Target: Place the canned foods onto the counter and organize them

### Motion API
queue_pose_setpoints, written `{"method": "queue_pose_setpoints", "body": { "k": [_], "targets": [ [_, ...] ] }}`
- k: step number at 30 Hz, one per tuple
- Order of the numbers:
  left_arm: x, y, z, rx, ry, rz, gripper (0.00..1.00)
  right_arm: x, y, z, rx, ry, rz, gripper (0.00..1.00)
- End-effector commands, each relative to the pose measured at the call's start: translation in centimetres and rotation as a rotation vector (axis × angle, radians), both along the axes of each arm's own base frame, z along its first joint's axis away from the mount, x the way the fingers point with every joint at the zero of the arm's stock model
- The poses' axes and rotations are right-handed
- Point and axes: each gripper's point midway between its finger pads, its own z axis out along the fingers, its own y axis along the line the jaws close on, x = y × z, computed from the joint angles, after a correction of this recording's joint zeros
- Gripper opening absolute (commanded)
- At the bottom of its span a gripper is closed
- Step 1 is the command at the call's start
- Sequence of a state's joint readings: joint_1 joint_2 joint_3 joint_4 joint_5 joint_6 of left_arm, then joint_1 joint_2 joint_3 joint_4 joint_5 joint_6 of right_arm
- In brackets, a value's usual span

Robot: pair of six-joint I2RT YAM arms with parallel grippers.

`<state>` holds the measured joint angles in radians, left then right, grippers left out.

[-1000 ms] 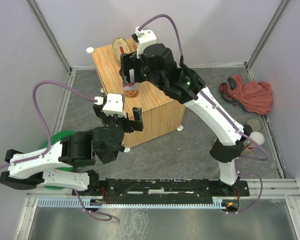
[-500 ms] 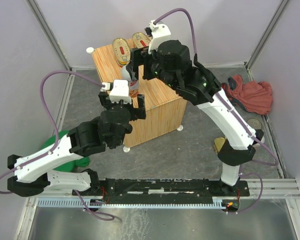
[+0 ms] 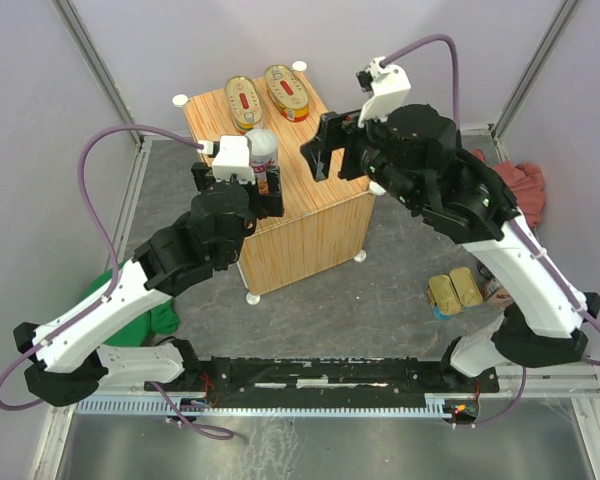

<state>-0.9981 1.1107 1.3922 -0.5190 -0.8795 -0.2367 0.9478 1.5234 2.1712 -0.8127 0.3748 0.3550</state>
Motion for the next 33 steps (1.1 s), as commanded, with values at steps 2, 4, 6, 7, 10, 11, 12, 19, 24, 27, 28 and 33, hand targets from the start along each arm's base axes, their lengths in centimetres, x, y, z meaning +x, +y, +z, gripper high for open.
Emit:
{"method": "queue_pose_setpoints", "body": {
  "k": [2,4,6,7,10,11,12,19,24,27,28,33],
  "targets": [
    [0.9,-1.6,2.0,-0.015,-0.046,-0.075,0.99,-1.0,-2.6,1.4,0.077,-0.032,-0.045,0.92],
    [1.3,-2.0,1.8,-0.009,-0.046,-0.088,0.99,-1.4,-3.2,1.0,0.081,-0.027,-0.052,0.92],
    [1.5,-2.2,1.8,-0.007,-0.044,-0.088,0.99,-1.8,-4.0,0.6,0.08,-0.021,-0.064,0.92],
    [1.7,-2.2,1.6,-0.004,-0.042,-0.087,0.99,-1.8,-4.2,0.1,0.074,-0.014,-0.073,0.92],
    [2.3,-2.1,1.6,-0.003,-0.041,-0.066,0.99,-2.4,-5.6,-0.5,0.065,0.0,-0.1,0.92],
    [2.4,-2.1,1.7,-0.004,-0.042,-0.06,0.99,-2.5,-6.1,-0.8,0.061,0.006,-0.111,0.92],
    [2.6,-1.9,1.7,-0.003,-0.043,-0.052,0.99,-2.7,-6.6,-1.1,0.055,0.013,-0.122,0.92],
    [3.8,-1.3,1.7,0.006,-0.045,-0.018,0.99,-4.4,-10.5,-3.6,0.039,0.046,-0.196,0.91],
    [4.7,-0.7,1.1,-0.006,-0.059,0.0,0.99,-5.2,-12.4,-5.7,0.021,0.086,-0.235,0.9],
    [5.2,-0.7,1.1,0.0,-0.071,0.0,0.99,-5.7,-13.8,-6.9,0.012,0.098,-0.274,0.88],
    [5.4,-0.8,1.3,-0.001,-0.076,-0.001,0.98,-5.9,-14.5,-7.3,0.008,0.101,-0.292,0.87],
    [6.4,-1.1,1.4,0.003,-0.091,0.0,0.9,-6.6,-17.4,-8.7,-0.026,0.108,-0.372,0.86]
  ]
}}
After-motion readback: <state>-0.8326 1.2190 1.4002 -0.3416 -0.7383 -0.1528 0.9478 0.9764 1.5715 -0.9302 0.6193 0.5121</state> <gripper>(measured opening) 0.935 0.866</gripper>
